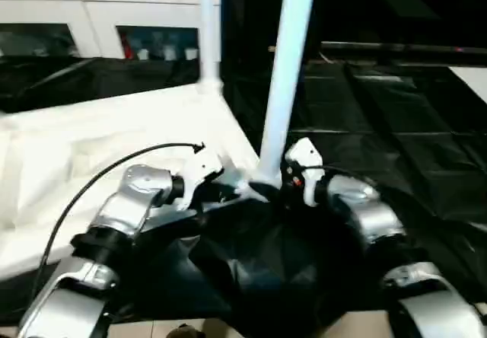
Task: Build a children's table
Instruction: Rotate leg to tighten
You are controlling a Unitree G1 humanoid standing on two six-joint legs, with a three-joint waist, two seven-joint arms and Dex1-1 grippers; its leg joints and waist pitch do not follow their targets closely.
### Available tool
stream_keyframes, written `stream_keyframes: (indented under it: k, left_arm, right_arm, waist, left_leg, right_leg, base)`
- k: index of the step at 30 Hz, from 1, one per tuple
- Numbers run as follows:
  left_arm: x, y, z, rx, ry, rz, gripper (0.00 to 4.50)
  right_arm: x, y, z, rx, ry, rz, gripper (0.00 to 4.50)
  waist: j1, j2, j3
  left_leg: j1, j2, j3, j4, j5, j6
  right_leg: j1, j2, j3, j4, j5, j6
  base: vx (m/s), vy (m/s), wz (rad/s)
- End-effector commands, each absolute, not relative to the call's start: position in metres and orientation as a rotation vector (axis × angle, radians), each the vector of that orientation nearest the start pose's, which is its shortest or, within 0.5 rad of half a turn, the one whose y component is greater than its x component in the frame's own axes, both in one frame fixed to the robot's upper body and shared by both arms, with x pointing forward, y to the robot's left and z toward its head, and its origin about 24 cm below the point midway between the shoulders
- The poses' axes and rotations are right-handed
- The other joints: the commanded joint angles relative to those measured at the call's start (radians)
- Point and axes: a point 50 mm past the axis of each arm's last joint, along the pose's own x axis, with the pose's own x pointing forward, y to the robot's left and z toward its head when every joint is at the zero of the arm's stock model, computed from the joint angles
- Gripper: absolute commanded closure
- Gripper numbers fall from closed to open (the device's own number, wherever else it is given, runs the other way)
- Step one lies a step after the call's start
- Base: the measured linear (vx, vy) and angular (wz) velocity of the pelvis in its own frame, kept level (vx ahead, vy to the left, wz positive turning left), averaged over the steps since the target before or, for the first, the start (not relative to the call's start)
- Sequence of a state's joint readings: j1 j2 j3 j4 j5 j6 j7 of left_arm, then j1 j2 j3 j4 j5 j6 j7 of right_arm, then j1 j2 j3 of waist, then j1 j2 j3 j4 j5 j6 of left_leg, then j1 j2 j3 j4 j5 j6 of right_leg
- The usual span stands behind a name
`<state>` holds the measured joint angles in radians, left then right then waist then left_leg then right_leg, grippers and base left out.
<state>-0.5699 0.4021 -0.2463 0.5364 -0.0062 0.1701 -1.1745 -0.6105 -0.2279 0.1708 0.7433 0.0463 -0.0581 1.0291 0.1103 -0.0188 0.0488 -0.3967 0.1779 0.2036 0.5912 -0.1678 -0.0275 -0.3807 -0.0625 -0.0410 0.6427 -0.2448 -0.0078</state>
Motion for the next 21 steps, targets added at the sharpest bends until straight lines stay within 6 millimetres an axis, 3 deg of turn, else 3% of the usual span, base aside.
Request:
stream_keyframes:
  k: [1, 5, 14, 21]
  left_arm:
    - [0.312, 0.143, 0.062, 0.349, 0.428, -1.32, 4.5]
    - [0.305, 0.152, 0.062, 0.349, 0.457, -1.358, 4.5]
    - [0.299, 0.16, 0.06, 0.347, 0.486, -1.368, 4.5]
    - [0.3, 0.158, 0.059, 0.34, 0.487, -1.348, 4.5]
  right_arm:
    - [0.324, -0.109, 0.05, -0.235, 0.23, 1.25, 0.6]
    - [0.323, -0.111, 0.054, -0.229, 0.248, 1.304, 0.95]
    - [0.321, -0.11, 0.051, -0.245, 0.276, 1.346, 1.71]
    - [0.318, -0.107, 0.049, -0.21, 0.279, 1.36, 1.8]
  waist:
    - [0.0, 0.001, -0.059]
    - [0.004, -0.001, -0.062]
    - [0.004, -0.005, -0.061]
    - [0.004, -0.008, -0.063]
  left_leg:
    - [0.032, 0.069, -0.031, -0.068, -0.161, 0.04]
    - [0.03, 0.069, -0.029, -0.061, -0.115, 0.07]
    - [0.032, 0.07, -0.029, -0.064, -0.133, 0.054]
    - [0.031, 0.068, -0.028, -0.06, -0.106, 0.066]
  right_leg:
    - [0.029, -0.092, 0.045, -0.073, 0.01, -0.246]
    - [0.029, -0.089, 0.041, -0.062, 0.086, -0.26]
    - [0.028, -0.092, 0.042, -0.067, 0.034, -0.257]
    - [0.03, -0.09, 0.042, -0.061, 0.085, -0.263]
  base:
    - [0.0, 0.0, 0.0]
    - [0.0, 0.0, 0.0]
    - [0.0, 0.0, 0.0]
    - [0.0, 0.0, 0.0]
